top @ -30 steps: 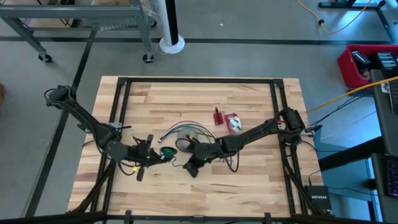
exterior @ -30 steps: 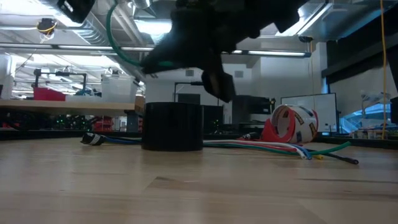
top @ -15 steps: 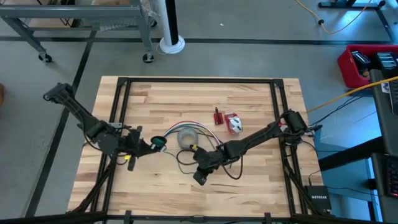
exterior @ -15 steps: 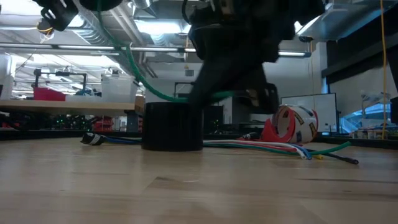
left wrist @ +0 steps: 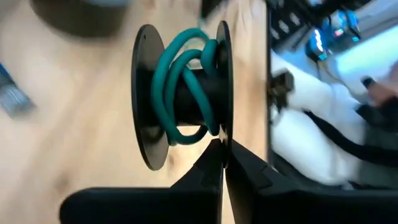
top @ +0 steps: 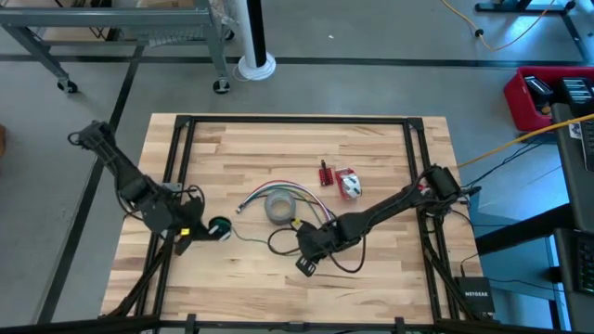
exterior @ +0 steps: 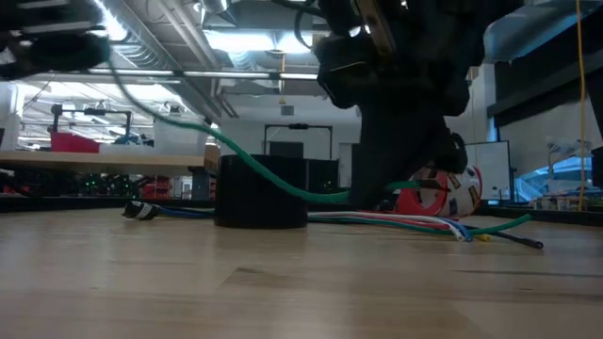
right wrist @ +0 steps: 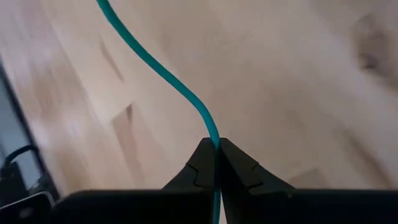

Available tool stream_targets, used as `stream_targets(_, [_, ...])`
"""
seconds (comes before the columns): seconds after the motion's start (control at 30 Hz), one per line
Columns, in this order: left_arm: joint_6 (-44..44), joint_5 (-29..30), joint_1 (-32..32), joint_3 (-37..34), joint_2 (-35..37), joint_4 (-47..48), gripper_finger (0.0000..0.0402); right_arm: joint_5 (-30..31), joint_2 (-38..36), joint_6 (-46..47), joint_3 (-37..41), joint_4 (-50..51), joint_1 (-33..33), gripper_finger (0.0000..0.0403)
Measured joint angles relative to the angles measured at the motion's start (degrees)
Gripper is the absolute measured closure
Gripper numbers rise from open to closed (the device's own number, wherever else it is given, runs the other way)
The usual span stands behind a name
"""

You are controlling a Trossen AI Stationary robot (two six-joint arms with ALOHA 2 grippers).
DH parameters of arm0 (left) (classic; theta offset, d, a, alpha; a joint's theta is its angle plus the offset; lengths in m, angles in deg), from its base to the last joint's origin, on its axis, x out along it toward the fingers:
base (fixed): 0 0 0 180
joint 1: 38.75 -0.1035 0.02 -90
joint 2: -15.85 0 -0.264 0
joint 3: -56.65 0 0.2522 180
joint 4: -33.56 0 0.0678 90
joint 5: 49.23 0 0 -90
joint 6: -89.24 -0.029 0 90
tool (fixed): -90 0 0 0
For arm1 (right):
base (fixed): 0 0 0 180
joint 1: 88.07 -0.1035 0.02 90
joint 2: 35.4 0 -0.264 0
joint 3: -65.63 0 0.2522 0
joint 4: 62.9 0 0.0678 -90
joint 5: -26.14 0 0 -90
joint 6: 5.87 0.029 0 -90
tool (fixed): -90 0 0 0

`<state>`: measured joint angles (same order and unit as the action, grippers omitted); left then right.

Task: Coil cords
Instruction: Uncoil the green wire from the spool

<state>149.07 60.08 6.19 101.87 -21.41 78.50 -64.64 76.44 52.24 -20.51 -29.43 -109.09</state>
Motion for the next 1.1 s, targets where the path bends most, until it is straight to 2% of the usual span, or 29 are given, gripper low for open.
stream_targets(0.1, [4.42,-2.56,1.34,0.00,-0.31,-0.57,0.0401,4.35,-1.94,-1.32,0.00,2.08,0.10,0.0396])
stream_targets(0.3, [9.28,-3.69,3.51,0.00,-4.13,-1.97,0.0401,14.58,-7.54,-3.94,0.02,5.51,0.83,0.0396])
stream_targets(0.53, [3.70,-3.70,4.88,0.00,-12.57,-17.27,0.0401,24.26,-13.67,-8.00,0.00,5.83,4.31,0.0396])
stream_targets(0.8, [-8.83,-5.71,5.02,0.00,-23.33,-39.94,0.0401,25.06,-15.18,-12.17,0.00,-1.34,10.04,0.0396])
stream_targets(0.97, [-17.96,-6.96,5.02,0.00,-28.66,-53.27,0.0401,20.84,-15.20,-13.19,0.02,-6.62,12.87,0.0396])
stream_targets(1.1, [-28.67,-7.66,5.02,0.00,-30.61,-62.96,0.0401,19.13,-15.20,-13.44,0.00,-8.43,13.34,0.0396])
